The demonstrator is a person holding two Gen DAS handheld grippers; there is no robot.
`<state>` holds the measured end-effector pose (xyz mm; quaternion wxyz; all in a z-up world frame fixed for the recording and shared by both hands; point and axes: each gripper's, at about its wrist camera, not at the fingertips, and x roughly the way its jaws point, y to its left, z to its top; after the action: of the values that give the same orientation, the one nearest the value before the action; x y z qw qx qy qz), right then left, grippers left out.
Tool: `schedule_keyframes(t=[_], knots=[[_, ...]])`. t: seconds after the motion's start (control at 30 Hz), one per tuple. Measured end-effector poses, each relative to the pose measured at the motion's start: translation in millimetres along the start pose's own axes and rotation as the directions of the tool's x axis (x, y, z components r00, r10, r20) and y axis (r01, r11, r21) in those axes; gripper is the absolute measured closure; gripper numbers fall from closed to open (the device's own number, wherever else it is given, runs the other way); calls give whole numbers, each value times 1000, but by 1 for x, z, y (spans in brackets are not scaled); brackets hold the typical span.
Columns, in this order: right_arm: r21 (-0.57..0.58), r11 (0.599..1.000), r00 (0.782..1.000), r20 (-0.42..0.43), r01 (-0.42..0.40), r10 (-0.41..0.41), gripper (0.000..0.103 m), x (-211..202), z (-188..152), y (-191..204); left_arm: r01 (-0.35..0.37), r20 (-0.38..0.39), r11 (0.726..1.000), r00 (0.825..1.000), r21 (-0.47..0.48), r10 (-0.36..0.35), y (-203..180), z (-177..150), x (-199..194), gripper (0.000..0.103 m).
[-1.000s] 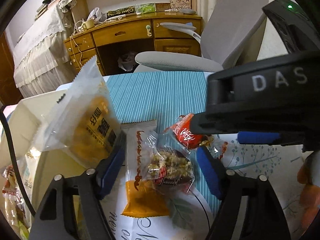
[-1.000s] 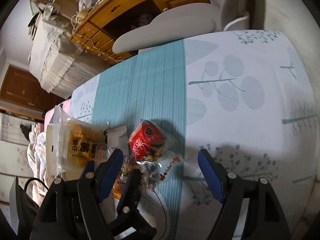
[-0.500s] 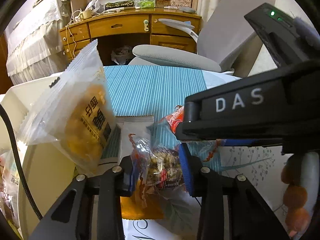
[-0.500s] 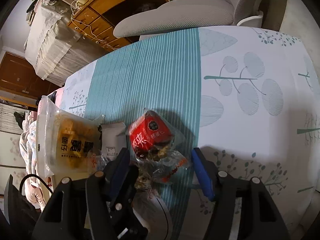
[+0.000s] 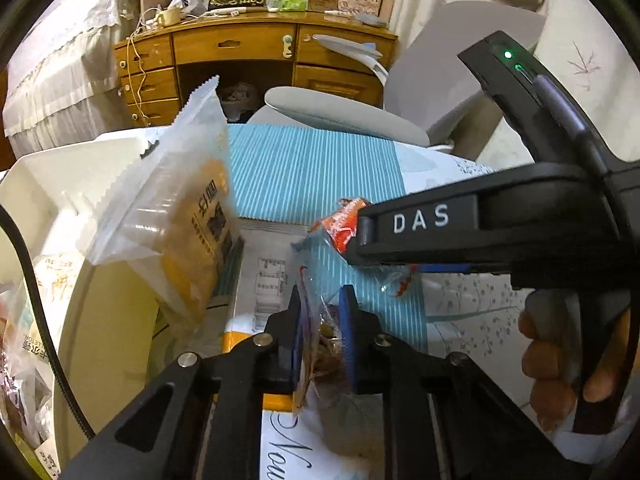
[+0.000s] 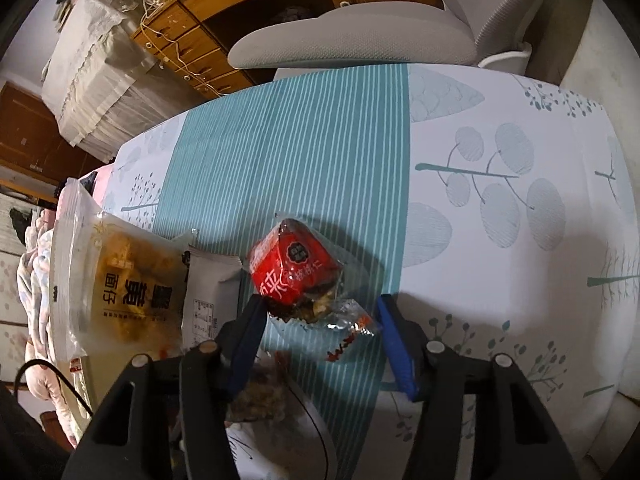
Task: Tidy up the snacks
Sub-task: 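Grasp the clear nut bag with the left gripper while the right approaches the red date snack, then carry the nut bag into the white tray with the left gripper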
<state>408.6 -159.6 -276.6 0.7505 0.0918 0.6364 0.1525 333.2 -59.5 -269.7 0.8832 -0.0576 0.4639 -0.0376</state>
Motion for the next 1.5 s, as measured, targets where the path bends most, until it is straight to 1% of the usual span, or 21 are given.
schedule_keyframes(t=[0.1,0.13,0.17,0.2,0.23,0.57,0.8,1.03,1.13,1.27,1.5], knots=[[4,1000,1000,0,-9,9,51,-2,-1,-2,13,-20,1000,1000,-18,-13,3,-3,-2,89],[5,1000,1000,-3,-13,13,55,-3,-2,-3,16,-28,1000,999,-26,-17,5,-3,-3,89],[6,1000,1000,-10,-16,16,75,-3,-3,-4,20,-35,999,999,-35,-21,7,-4,-5,89],[18,999,999,-18,-36,37,79,-3,-5,-7,24,-41,999,999,-42,-26,8,-5,-6,90],[33,999,999,-16,-38,38,82,-4,-8,-9,29,-42,999,999,-45,-31,8,-6,-8,90],[61,997,998,-26,-50,52,84,-27,-37,-9,29,-50,999,998,-41,-31,10,-21,-47,91],[103,991,994,-44,-91,96,85,-42,-74,-10,24,-59,999,998,-44,-27,15,-42,-82,91],[111,990,994,-57,-85,92,86,-62,-115,-6,14,-75,998,997,-67,-19,18,-66,-114,91],[114,989,993,-59,-92,99,86,-72,-132,-3,7,-64,997,998,-74,-12,19,-73,-129,91],[86,990,992,-47,-109,114,87,-88,-151,6,-2,-34,996,999,-87,-1,26,-78,-152,91],[71,988,991,-14,-135,136,88,-113,-173,21,-6,-5,991,1000,-136,6,44,-87,-188,91]])
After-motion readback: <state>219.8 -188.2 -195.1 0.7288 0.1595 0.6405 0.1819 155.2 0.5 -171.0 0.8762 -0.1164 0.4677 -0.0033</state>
